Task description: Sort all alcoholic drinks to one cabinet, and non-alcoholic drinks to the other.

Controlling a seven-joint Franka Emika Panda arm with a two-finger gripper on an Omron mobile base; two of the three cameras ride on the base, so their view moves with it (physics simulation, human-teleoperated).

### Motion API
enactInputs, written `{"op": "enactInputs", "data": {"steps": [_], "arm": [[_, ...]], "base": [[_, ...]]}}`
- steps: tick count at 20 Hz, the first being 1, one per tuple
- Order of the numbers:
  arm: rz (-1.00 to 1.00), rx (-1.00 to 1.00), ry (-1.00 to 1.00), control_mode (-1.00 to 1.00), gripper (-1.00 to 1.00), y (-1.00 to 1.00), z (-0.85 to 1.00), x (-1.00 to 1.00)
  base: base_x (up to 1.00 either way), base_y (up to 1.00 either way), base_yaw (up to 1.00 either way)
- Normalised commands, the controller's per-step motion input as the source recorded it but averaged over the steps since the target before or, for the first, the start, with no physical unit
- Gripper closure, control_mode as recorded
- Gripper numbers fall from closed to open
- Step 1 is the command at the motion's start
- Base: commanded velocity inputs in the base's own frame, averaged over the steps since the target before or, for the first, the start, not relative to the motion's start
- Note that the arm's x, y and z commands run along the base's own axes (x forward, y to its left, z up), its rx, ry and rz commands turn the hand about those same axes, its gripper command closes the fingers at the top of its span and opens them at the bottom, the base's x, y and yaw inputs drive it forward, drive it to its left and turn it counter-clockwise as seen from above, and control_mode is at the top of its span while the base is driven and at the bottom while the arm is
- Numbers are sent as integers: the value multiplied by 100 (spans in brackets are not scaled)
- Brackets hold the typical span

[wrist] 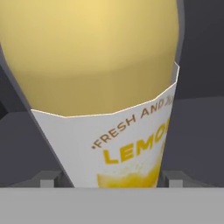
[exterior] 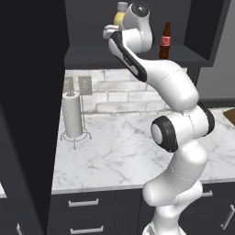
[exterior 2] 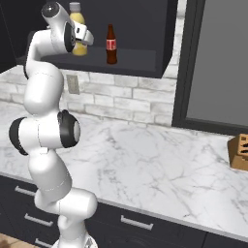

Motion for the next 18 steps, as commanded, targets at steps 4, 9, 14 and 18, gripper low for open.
{"op": "enactInputs", "data": {"steps": [4, 9, 14, 18], "arm": [[-1, 0, 0, -100, -100, 0, -10, 2], [0, 0, 0, -100, -100, 0, -4, 0], [0, 0, -1, -100, -100, 0, 0, -12], [-1, 0, 0, -100, -100, 0, 0, -17]], "base": [[0, 0, 0], [0, 0, 0], [0, 0, 0], [0, 0, 0]]}}
